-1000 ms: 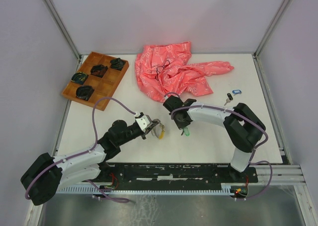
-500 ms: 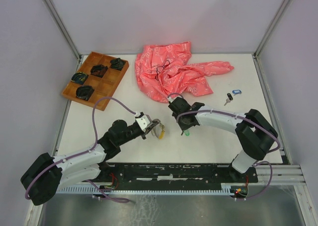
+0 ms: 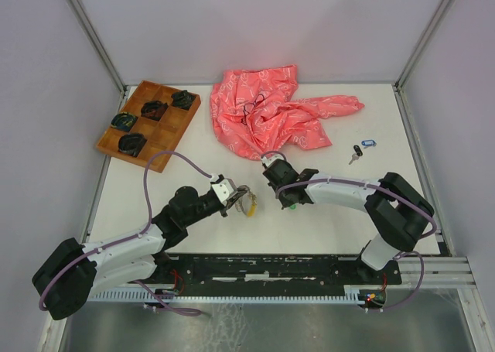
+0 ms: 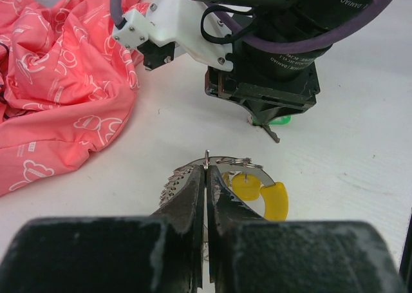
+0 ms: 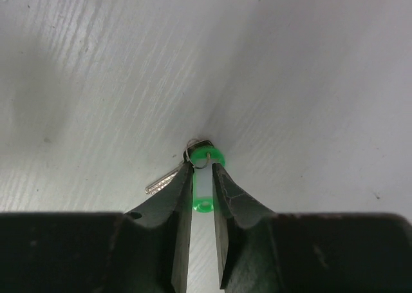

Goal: Put the keys on the keyring

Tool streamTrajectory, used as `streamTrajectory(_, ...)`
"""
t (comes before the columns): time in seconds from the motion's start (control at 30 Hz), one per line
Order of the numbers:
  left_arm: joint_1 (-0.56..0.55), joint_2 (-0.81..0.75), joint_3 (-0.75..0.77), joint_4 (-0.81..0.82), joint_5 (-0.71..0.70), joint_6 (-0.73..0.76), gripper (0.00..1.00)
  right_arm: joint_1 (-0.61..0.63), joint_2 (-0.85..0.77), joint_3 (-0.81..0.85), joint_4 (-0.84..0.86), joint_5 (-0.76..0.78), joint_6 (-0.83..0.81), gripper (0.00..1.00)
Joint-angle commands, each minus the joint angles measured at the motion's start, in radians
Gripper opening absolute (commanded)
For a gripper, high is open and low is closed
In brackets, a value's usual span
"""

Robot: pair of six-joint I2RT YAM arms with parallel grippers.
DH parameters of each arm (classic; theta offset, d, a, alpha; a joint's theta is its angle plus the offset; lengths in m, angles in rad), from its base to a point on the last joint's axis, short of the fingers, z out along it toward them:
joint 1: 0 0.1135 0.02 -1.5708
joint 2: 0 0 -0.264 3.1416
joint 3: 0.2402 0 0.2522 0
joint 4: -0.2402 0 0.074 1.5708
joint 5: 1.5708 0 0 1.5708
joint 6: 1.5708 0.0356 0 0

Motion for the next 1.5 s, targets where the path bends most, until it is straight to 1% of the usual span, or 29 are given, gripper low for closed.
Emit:
streamTrajectory(0.0, -0.002, -0.003, 0.035, 0.021, 0.017, 0.015, 0.03, 0.005, -0.037, -0.008, 0.069, 0.041, -0.007, 0.24)
streamTrajectory(0.17, -0.001, -0.005, 0.034, 0.021, 0.018, 0.016, 0.03, 0.006, -0.039, -0.012, 0.073, 0.04, -0.007, 0.22)
streamTrajectory(0.63, -0.002, -0.005, 0.035, 0.021, 0.019, 0.015, 0.03, 0.006, -0.053, -0.017, 0.1, 0.036, -0.013, 0.21)
streamTrajectory(1.07, -0.001, 0.0, 0.036, 0.021, 0.025, 0.016, 0.03, 0.005, -0.009, -0.019, 0.109, 0.059, -0.016, 0.17)
streamTrajectory(1.47, -0.002, 0.005, 0.037, 0.021, 0.027, 0.016, 0.03, 0.006, 0.013, -0.025, 0.123, 0.055, -0.019, 0.16)
